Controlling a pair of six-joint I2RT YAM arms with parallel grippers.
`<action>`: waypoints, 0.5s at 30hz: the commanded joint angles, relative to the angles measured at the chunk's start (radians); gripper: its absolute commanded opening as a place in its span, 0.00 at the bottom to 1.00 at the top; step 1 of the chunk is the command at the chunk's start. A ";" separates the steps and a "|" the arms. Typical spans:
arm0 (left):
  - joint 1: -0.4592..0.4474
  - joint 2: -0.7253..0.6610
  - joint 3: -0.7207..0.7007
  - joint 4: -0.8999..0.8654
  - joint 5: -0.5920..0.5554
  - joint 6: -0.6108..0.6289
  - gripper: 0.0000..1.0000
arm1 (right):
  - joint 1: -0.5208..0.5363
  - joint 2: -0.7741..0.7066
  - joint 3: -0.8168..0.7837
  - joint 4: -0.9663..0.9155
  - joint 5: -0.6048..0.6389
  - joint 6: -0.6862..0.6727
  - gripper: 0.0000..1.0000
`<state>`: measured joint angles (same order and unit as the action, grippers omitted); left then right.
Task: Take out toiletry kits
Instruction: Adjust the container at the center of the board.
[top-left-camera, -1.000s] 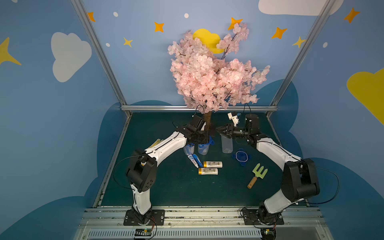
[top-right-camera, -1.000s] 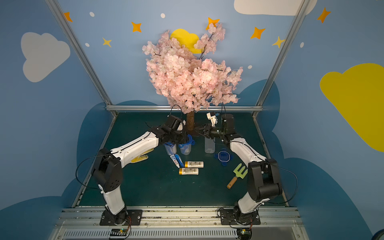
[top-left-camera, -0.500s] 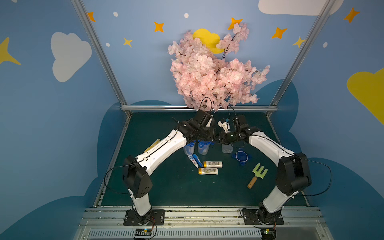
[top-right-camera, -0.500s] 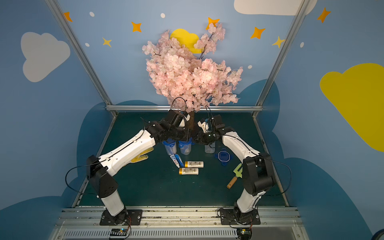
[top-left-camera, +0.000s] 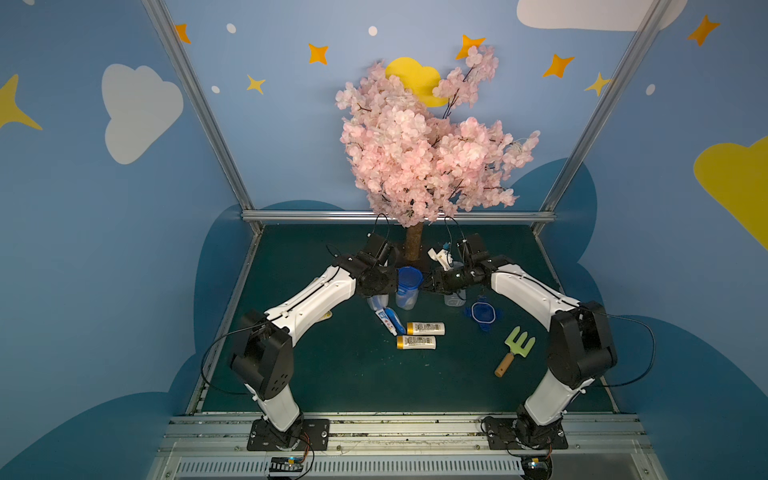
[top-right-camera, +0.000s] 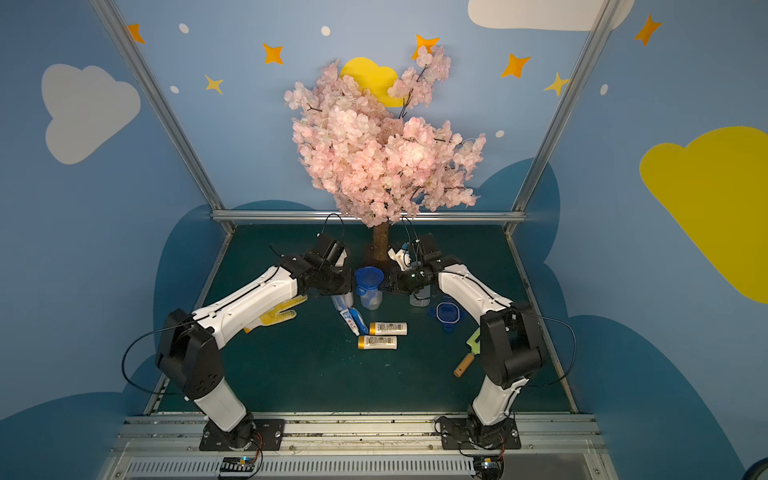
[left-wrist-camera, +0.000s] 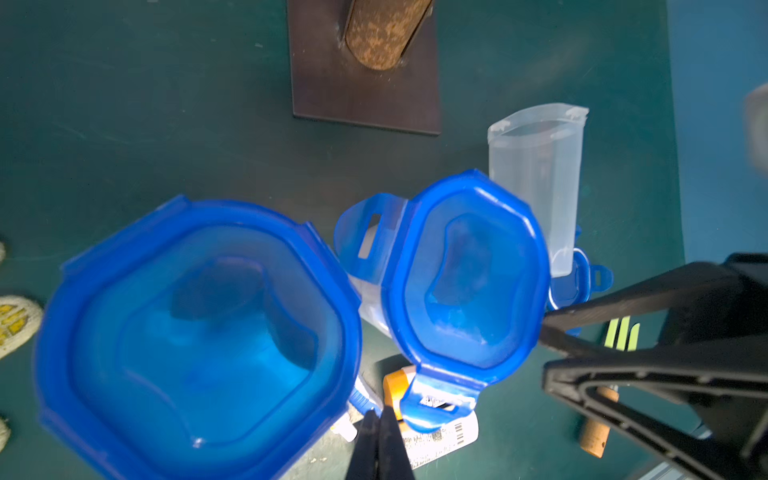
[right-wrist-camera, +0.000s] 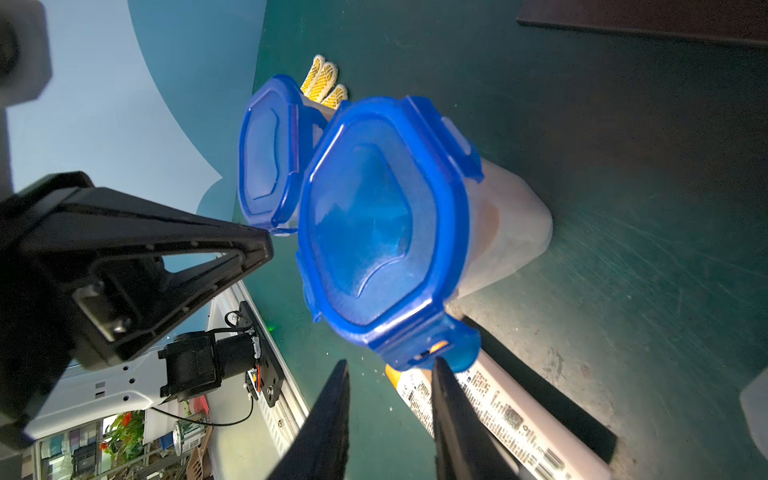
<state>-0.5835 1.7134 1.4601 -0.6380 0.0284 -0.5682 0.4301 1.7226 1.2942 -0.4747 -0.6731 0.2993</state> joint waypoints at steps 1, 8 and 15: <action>0.002 0.039 0.046 0.017 0.019 -0.002 0.02 | 0.003 -0.063 -0.019 0.005 0.010 -0.001 0.35; 0.004 0.076 0.081 0.004 0.007 0.004 0.02 | -0.040 -0.072 0.013 0.008 0.031 0.004 0.46; 0.010 0.093 0.101 -0.004 0.003 0.012 0.02 | -0.047 0.049 0.090 0.034 -0.031 0.006 0.48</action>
<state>-0.5800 1.7874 1.5265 -0.6289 0.0299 -0.5678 0.3801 1.7256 1.3479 -0.4587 -0.6674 0.3073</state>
